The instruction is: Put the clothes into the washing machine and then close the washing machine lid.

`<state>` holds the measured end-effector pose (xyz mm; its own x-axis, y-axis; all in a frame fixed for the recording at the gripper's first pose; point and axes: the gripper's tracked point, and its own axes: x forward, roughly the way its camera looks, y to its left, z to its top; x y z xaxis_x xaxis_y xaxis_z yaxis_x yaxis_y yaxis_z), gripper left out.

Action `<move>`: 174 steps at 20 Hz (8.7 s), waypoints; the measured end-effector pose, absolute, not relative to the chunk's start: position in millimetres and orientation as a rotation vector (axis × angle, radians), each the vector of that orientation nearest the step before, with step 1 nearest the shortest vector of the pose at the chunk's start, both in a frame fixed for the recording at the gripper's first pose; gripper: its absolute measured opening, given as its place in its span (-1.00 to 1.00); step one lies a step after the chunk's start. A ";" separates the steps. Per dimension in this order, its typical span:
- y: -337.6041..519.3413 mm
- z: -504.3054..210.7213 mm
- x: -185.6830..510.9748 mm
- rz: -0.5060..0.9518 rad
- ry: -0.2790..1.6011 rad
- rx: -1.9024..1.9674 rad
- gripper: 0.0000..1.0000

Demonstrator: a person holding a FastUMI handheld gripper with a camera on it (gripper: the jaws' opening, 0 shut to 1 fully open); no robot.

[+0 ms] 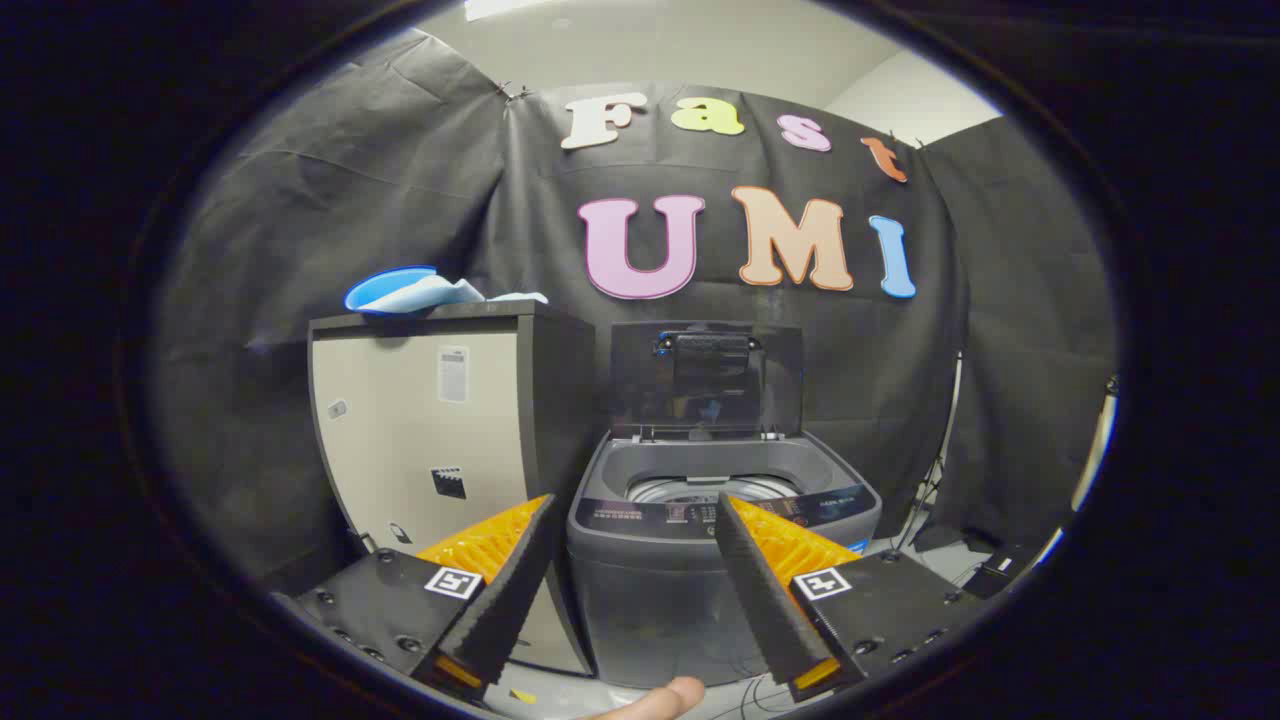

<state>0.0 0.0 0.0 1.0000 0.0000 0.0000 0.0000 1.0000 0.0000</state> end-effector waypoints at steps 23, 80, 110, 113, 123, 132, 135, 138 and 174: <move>-5.8 8.9 -4.7 -0.013 0.016 -0.030 0.95; 281.1 137.2 302.9 0.071 0.570 -0.055 -0.91; 84.8 318.6 195.7 -0.102 -0.056 -0.056 -0.95; 54.5 326.3 193.1 -0.137 -0.064 -0.103 -0.95; -29.4 296.7 223.8 -0.205 -0.056 -0.092 -0.95; -88.0 175.7 277.5 -0.258 0.126 -0.113 -0.95; -95.7 133.9 294.1 -0.262 0.167 -0.103 -0.95; -91.3 92.3 310.4 -0.253 0.231 -0.092 -0.95; -108.9 17.1 307.7 -0.268 0.367 0.088 0.94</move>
<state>307.7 -108.9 17.1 0.8986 -0.2430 -0.3654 0.2747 0.9608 0.0366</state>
